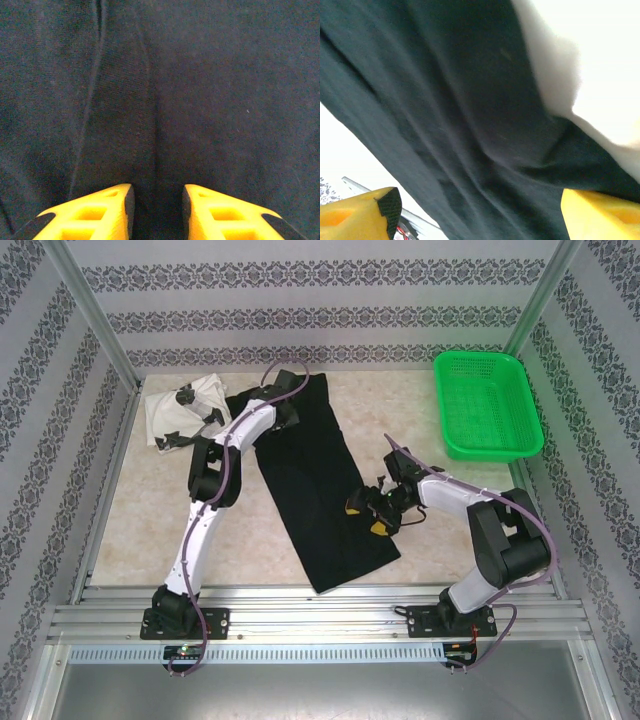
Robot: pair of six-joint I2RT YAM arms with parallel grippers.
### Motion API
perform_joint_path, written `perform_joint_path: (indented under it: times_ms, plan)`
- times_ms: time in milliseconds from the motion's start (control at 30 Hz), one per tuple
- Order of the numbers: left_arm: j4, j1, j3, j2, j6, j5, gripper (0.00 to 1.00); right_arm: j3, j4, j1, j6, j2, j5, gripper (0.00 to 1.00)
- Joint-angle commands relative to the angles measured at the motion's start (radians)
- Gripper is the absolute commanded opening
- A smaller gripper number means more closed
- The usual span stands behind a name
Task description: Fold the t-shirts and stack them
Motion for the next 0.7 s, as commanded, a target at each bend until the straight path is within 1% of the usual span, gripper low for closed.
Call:
perform_joint_path:
  times_ms: [0,67,100,167,267,433,533,667]
  plan:
    - [-0.096,0.006,0.143,0.14,0.022,0.052,0.33,-0.073,0.039,0.006,0.101,-0.044,0.01,0.84]
    - [-0.125,0.012,0.283,0.211,0.018,0.081,0.34,-0.106,0.056,0.009,0.136,-0.07,0.015,0.84]
    - [-0.113,0.014,0.313,0.228,0.015,0.094,0.35,-0.117,0.061,0.012,0.149,-0.078,0.013,0.84]
    - [-0.032,0.022,0.32,0.247,-0.001,0.171,0.4,-0.133,0.065,0.022,0.177,-0.087,0.001,0.84]
    - [0.037,0.023,0.312,0.258,-0.022,0.226,0.42,-0.15,0.06,0.048,0.208,-0.115,0.013,0.84]
    - [0.122,0.029,0.306,0.275,-0.076,0.345,0.52,-0.165,0.06,0.074,0.253,-0.146,0.001,0.84]
    - [0.188,0.037,0.305,0.236,-0.129,0.425,0.6,-0.12,-0.016,0.08,0.227,-0.186,0.004,0.84]
    - [0.293,0.066,0.304,0.127,-0.224,0.54,0.78,-0.018,-0.213,0.08,0.117,-0.257,0.049,0.84]
